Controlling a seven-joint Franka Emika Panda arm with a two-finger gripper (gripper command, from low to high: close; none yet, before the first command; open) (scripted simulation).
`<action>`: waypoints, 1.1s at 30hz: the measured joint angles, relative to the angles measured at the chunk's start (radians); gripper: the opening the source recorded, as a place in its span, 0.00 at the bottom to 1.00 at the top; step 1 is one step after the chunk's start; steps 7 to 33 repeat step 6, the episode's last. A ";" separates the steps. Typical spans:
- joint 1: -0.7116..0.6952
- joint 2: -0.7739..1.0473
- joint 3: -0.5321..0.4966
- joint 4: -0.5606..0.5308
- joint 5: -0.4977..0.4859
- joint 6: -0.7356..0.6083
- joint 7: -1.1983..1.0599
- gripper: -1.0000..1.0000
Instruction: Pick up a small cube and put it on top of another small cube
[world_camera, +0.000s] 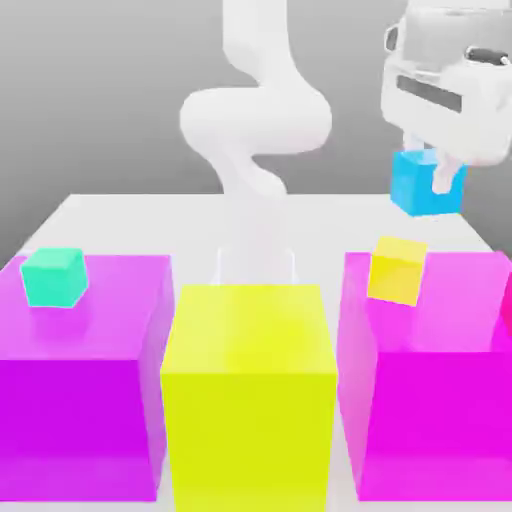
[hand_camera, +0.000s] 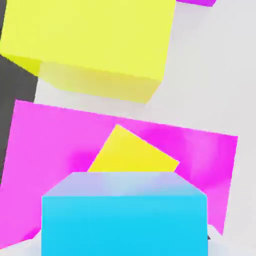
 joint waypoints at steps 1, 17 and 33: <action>-0.002 0.011 0.005 -0.025 0.003 0.035 0.006 0.00; -0.004 0.032 0.019 -0.071 0.009 0.102 0.009 1.00; -0.004 0.032 0.019 -0.071 0.009 0.102 0.009 1.00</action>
